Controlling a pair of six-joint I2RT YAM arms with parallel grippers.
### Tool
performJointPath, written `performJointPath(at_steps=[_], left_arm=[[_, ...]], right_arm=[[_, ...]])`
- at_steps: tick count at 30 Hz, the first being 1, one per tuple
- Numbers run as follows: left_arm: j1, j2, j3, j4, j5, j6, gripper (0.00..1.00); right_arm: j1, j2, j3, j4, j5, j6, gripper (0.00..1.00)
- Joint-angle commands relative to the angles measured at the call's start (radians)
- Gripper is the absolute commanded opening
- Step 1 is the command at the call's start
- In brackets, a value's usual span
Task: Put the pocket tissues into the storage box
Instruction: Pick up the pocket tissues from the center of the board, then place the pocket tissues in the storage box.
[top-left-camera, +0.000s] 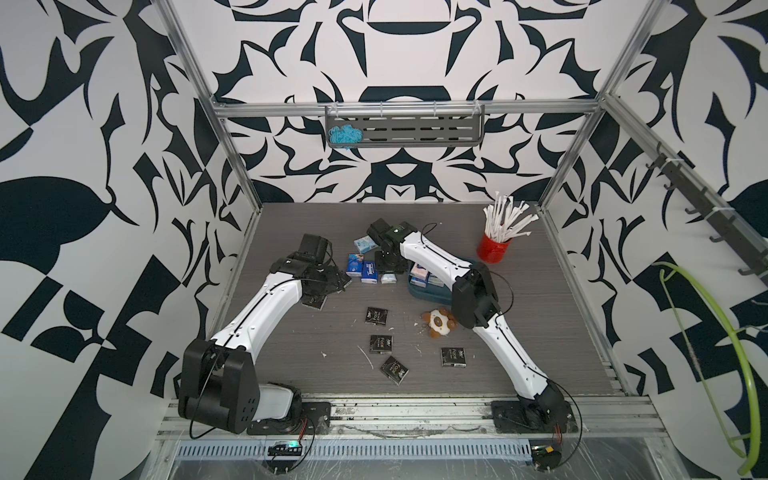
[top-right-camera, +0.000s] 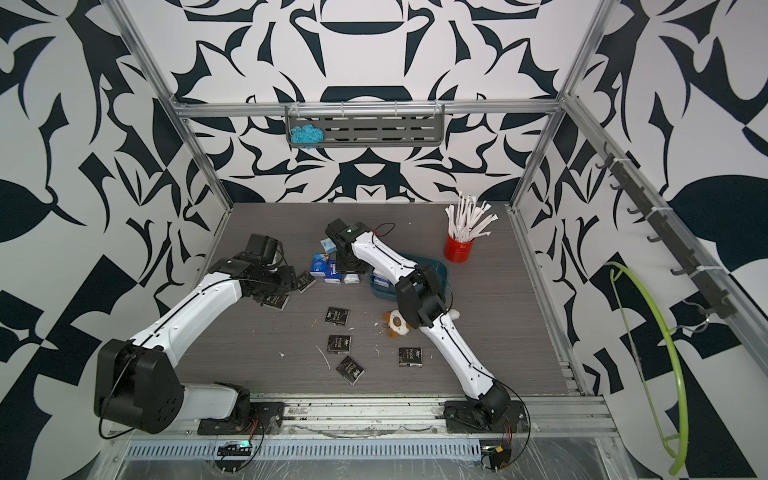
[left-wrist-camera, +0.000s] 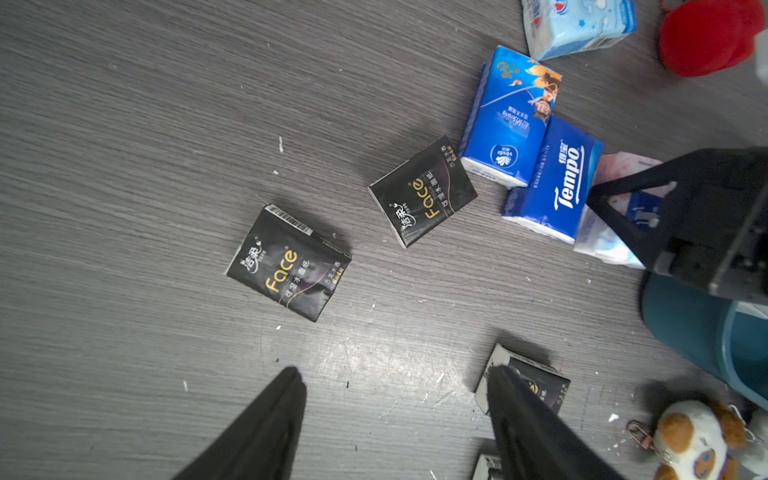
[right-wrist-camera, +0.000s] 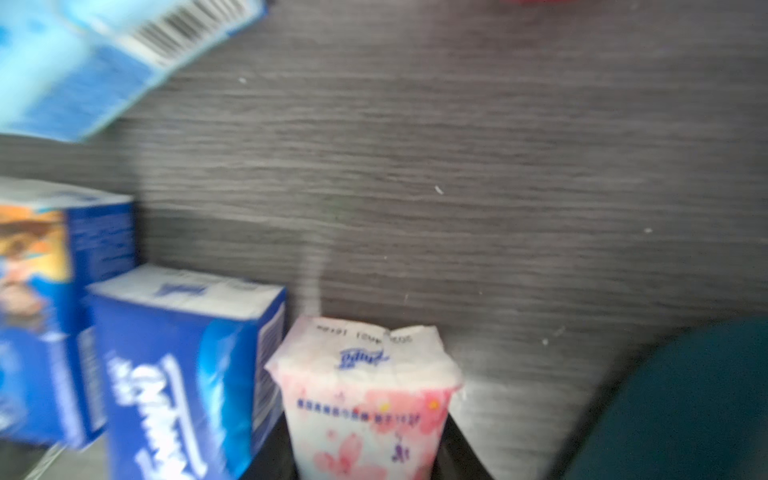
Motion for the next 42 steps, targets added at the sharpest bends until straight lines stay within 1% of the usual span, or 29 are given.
performJointPath(at_steps=[1, 10, 14, 19, 23, 27, 31, 35, 38, 42], left_arm=[[0.003, 0.002, -0.005, -0.011, 0.036, -0.015, 0.75], [0.002, 0.092, 0.068, 0.031, 0.144, -0.002, 0.74], [0.002, 0.141, 0.103, 0.045, 0.178, 0.004, 0.74], [0.000, 0.172, 0.106, 0.068, 0.219, -0.015, 0.73], [0.000, 0.186, 0.108, 0.065, 0.229, -0.010, 0.73], [0.000, 0.196, 0.114, 0.056, 0.228, -0.006, 0.72], [0.000, 0.199, 0.116, 0.058, 0.223, -0.010, 0.72], [0.000, 0.213, 0.121, 0.065, 0.223, -0.019, 0.72], [0.000, 0.235, 0.142, 0.059, 0.219, -0.025, 0.72], [0.000, 0.262, 0.171, 0.064, 0.216, -0.047, 0.72]], right_arm=[[-0.004, -0.175, -0.040, 0.025, 0.002, 0.001, 0.39], [-0.026, -0.386, -0.234, 0.052, 0.056, -0.008, 0.39], [-0.057, -0.488, -0.382, 0.058, 0.081, -0.006, 0.39], [-0.109, -0.622, -0.593, 0.101, 0.083, 0.009, 0.38], [-0.160, -0.736, -0.756, 0.160, 0.069, 0.021, 0.38], [-0.216, -0.809, -0.870, 0.185, 0.048, 0.017, 0.38], [-0.283, -0.837, -0.952, 0.190, 0.039, -0.012, 0.38], [-0.345, -0.823, -1.004, 0.247, -0.008, -0.049, 0.38], [-0.361, -0.783, -0.990, 0.271, -0.021, -0.069, 0.38], [-0.363, -0.697, -0.927, 0.259, -0.013, -0.118, 0.38]])
